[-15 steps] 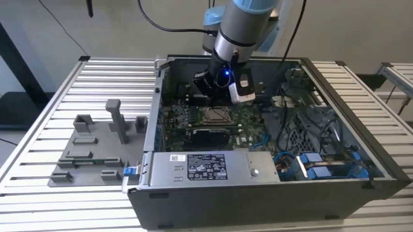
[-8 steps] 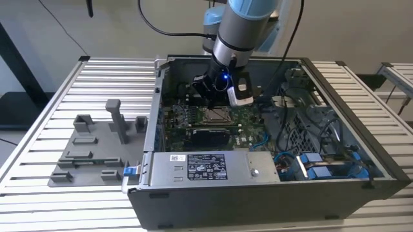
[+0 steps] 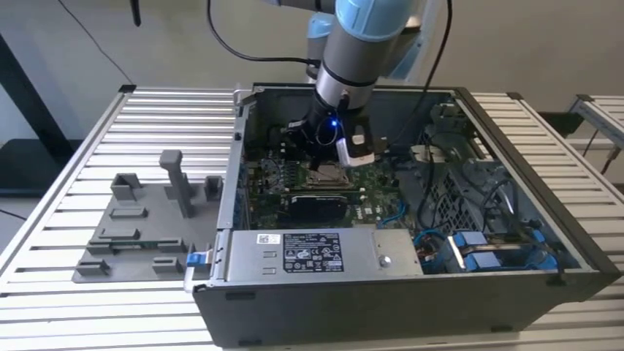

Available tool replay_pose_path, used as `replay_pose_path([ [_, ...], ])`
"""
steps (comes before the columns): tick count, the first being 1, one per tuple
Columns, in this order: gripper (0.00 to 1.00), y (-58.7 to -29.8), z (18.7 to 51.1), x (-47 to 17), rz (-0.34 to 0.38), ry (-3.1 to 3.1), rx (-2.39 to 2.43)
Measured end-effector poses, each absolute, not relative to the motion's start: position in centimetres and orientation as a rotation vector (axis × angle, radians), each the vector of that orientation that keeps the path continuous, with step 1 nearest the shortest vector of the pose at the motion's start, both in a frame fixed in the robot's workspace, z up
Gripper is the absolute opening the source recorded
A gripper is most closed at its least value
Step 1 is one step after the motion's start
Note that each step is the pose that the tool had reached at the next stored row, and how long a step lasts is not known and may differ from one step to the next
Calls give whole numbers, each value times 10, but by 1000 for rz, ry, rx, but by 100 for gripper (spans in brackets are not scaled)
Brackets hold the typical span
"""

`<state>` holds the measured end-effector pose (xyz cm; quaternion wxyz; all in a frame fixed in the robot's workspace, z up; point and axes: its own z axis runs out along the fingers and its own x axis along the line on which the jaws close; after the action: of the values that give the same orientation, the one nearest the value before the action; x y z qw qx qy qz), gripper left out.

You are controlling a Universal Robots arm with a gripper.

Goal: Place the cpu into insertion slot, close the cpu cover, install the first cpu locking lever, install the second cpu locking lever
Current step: 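Install the second cpu locking lever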

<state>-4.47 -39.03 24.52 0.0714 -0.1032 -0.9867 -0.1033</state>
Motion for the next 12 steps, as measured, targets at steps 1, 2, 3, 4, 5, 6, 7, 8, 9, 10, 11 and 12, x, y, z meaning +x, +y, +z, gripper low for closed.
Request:
replay_pose_path([
  [1, 11, -390, 244, -46, -311, -2966, -315],
  [2, 11, -390, 242, -47, -311, -2966, -320],
  [3, 11, -390, 241, -48, -311, -2966, -325],
  [4, 11, -390, 239, -50, -311, -2966, -329],
  [5, 11, -390, 238, -51, -311, -2966, -334],
  [6, 11, -390, 237, -52, -310, -2966, -337],
  [7, 11, -390, 236, -53, -310, -2965, -340],
  [8, 11, -390, 234, -54, -310, -2965, -343],
  [9, 11, -390, 234, -55, -310, -2965, -346],
  [10, 11, -390, 233, -55, -310, -2965, -347],
  [11, 11, -390, 232, -56, -310, -2965, -348],
  [12, 11, -390, 232, -56, -310, -2965, -348],
])
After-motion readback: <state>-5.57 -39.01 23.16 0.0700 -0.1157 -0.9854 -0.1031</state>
